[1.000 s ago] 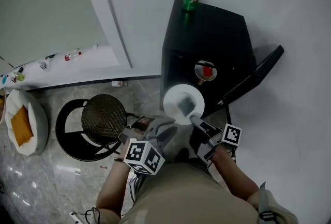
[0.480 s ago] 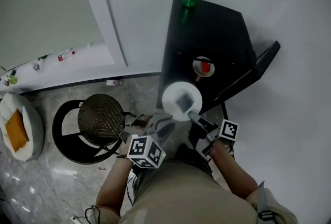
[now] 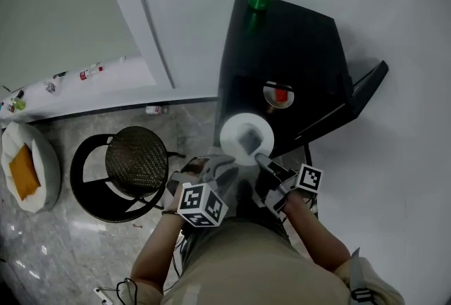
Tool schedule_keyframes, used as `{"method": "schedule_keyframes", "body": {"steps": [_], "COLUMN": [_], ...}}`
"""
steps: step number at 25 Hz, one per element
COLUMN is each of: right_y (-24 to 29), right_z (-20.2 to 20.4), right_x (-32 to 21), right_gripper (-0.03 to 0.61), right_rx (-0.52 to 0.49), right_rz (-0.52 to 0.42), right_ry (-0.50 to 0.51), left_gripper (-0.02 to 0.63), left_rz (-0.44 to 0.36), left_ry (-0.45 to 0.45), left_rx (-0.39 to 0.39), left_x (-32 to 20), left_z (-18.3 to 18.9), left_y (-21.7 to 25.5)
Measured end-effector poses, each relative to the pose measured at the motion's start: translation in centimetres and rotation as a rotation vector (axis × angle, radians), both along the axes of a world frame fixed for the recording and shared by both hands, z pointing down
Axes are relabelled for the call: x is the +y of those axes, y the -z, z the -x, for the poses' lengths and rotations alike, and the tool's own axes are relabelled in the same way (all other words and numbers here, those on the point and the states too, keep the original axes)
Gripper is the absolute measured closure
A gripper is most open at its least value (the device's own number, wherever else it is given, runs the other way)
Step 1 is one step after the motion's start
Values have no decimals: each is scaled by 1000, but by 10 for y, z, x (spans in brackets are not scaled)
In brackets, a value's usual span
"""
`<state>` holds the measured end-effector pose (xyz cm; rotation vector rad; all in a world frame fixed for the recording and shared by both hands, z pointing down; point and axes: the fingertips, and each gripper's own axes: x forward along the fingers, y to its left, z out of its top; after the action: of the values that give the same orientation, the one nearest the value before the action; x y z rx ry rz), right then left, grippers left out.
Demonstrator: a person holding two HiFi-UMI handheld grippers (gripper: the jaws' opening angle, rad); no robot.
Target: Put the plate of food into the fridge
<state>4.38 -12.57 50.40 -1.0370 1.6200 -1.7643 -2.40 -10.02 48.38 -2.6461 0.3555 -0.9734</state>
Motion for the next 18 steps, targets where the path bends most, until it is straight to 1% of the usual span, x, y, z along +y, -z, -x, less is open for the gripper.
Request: {"method": "schedule_keyframes", "body": {"steps": [4,11,14,18], "right_y": [-7,-18,-25,-36], "right_z": [-14,-21,-26,-37], "right_x": [-14,-28,-31,-37], "right_gripper": [548,548,548,548], "right_rx": [5,7,10,13], "right_rz": [0,28,41,43], "right_ry": [35,105,120,112], "left_gripper": [508,508,508,508], "left_rz": [15,47,61,91], "left_ry": [38,115,140,163], "left_rx": [-17,-45,-51,-35], "left_x": [-14,-30,-34,-39], "left_z": [-13,-23,-27,-35], "left_y": [-7,-18,-24,-32]}}
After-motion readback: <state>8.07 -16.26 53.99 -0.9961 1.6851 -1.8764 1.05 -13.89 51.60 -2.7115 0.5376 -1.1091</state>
